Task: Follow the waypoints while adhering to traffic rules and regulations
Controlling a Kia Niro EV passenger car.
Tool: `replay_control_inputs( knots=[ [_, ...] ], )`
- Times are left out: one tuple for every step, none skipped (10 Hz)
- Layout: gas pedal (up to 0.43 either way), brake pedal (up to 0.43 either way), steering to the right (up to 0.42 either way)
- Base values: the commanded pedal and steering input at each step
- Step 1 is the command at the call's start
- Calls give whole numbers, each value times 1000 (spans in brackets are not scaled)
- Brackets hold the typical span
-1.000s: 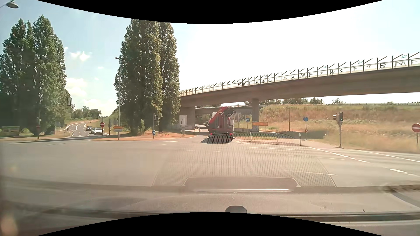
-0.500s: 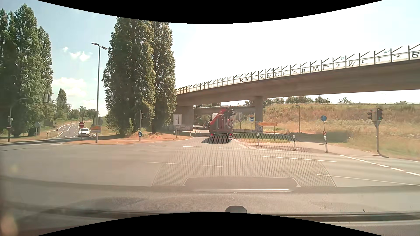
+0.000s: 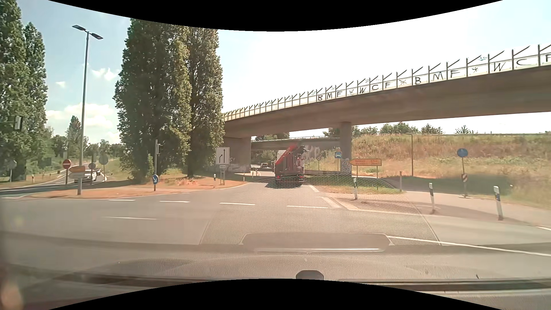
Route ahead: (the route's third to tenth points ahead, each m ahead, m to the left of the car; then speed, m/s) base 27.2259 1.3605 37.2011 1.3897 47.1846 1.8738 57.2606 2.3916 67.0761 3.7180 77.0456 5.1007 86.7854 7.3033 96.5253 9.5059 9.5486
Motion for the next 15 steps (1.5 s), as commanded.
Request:
replay_control_inputs(
  knots=[
    [0,18,1],
    [0,18,1],
    [0,18,1],
    [0,18,1],
    [0,18,2],
    [0,18,1],
    [0,18,1],
    [0,18,1],
    [0,18,1],
    [0,18,1],
    [0,18,1],
    [0,18,0],
    [0,18,0],
    [0,18,0],
    [0,18,0]
  ],
)
